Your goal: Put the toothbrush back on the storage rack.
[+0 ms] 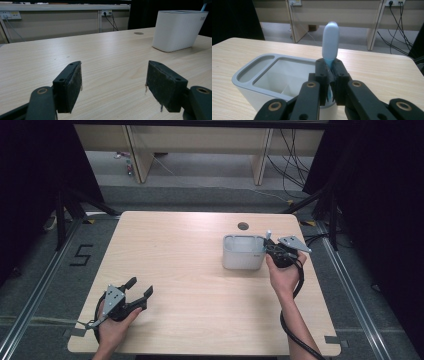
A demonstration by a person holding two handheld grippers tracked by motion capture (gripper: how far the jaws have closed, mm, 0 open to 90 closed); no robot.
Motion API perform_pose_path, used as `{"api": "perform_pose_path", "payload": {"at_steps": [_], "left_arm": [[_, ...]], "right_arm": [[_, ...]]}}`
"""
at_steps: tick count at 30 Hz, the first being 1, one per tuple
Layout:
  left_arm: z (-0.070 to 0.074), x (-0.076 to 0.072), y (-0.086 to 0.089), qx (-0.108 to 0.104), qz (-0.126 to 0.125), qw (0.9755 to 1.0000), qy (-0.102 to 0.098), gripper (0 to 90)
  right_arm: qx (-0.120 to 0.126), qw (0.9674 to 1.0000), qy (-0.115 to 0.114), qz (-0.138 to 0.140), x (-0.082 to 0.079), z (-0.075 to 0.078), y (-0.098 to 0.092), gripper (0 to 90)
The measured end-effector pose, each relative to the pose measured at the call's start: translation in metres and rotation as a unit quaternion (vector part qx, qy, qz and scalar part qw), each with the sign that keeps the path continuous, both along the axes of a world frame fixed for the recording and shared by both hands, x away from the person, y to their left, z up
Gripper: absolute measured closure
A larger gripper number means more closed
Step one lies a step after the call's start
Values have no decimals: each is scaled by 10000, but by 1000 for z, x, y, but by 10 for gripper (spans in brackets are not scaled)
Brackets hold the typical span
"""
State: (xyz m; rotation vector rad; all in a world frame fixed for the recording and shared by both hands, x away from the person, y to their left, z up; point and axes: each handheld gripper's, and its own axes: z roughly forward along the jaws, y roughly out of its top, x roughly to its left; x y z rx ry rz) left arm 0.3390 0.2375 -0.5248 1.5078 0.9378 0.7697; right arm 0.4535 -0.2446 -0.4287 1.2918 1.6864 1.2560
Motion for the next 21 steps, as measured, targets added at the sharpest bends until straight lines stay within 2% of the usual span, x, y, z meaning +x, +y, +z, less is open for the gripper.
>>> {"api": "perform_pose_path", "payload": {"at_steps": [5,7,17,21], "left_arm": [[0,0,0,-12,2,10000,-5,281],[0,0,0,-5,-2,10000,-9,281],[0,0,0,-9,-2,10000,-11,281],[0,0,0,-8,-2,10000,-14,281]], "right_arm": [[-10,10000,-16,-34,0,0,0,850],[130,9999,22,-61,-1,-1,2,850],[4,10000,28,-2,-1,0,0,844],[-70,10000,30,-27,-1,-1,1,809]]}}
